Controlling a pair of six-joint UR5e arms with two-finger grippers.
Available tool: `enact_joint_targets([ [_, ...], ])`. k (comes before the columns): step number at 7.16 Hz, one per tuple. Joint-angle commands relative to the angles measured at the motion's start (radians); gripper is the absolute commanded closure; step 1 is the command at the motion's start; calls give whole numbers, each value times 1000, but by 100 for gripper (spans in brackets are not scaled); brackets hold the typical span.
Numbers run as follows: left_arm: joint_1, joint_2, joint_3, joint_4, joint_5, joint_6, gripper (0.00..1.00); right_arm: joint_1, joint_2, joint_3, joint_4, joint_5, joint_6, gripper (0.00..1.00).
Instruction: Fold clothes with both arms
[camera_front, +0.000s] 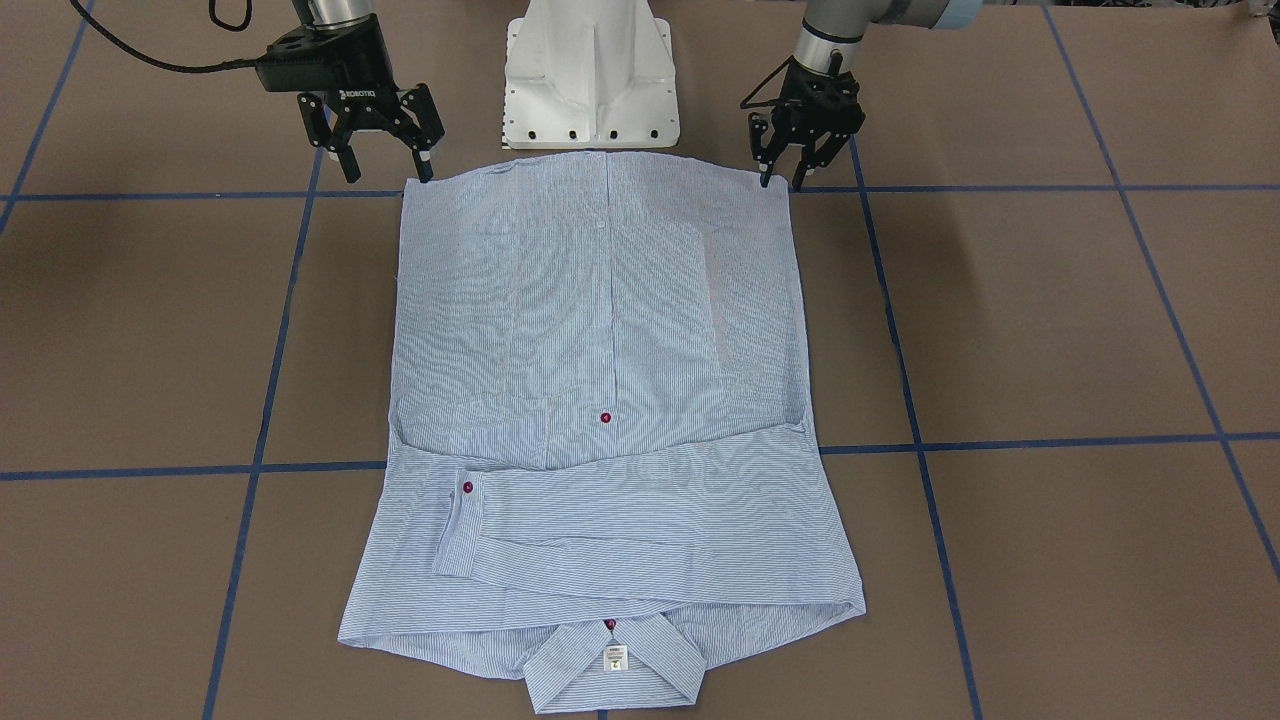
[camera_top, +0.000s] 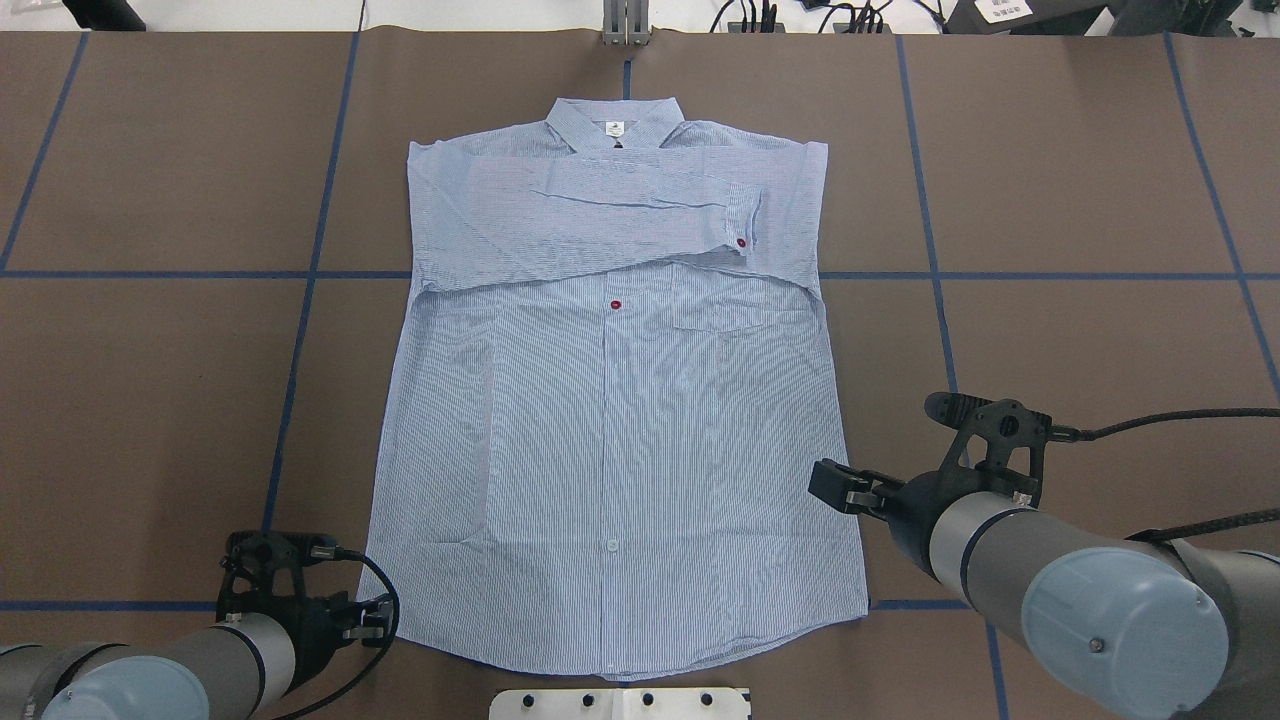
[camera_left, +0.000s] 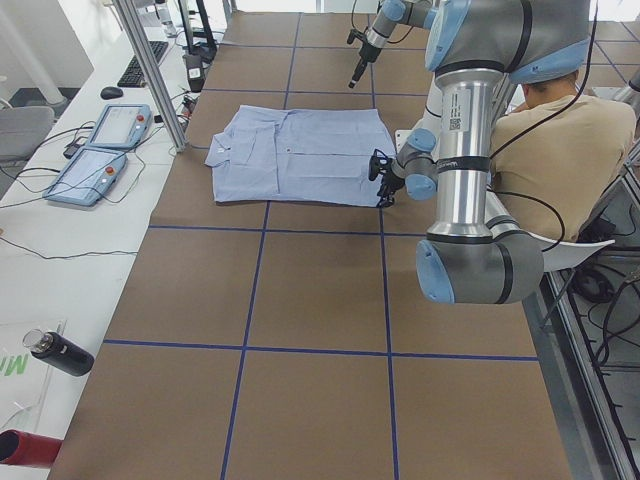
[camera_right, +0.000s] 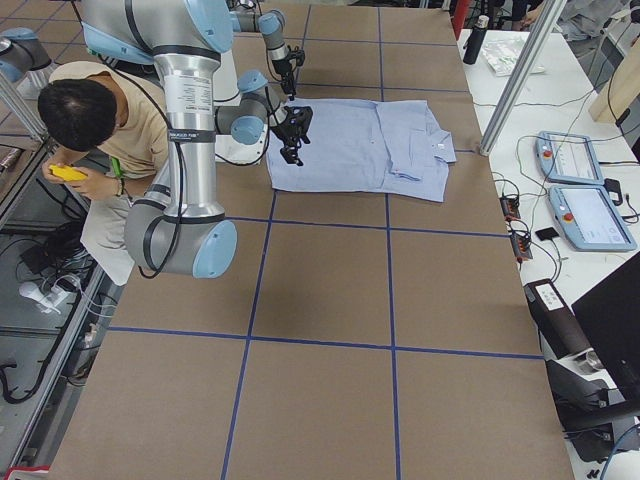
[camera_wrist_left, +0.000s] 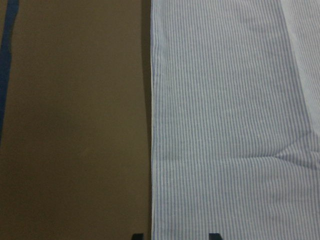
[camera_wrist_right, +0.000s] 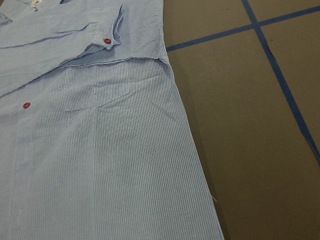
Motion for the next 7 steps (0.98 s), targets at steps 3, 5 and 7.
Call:
enact_joint_targets([
  [3,9,-1,4,2,-1,-3,51,-3,-1,0,0,-1,1,0],
  [5,10,-4,7,2,-1,-1,51,-4,-1,-2,0,-1,4,0],
  [7,10,-4,12,3,-1,-1,52,-4,-1,-2,0,-1,4,0],
])
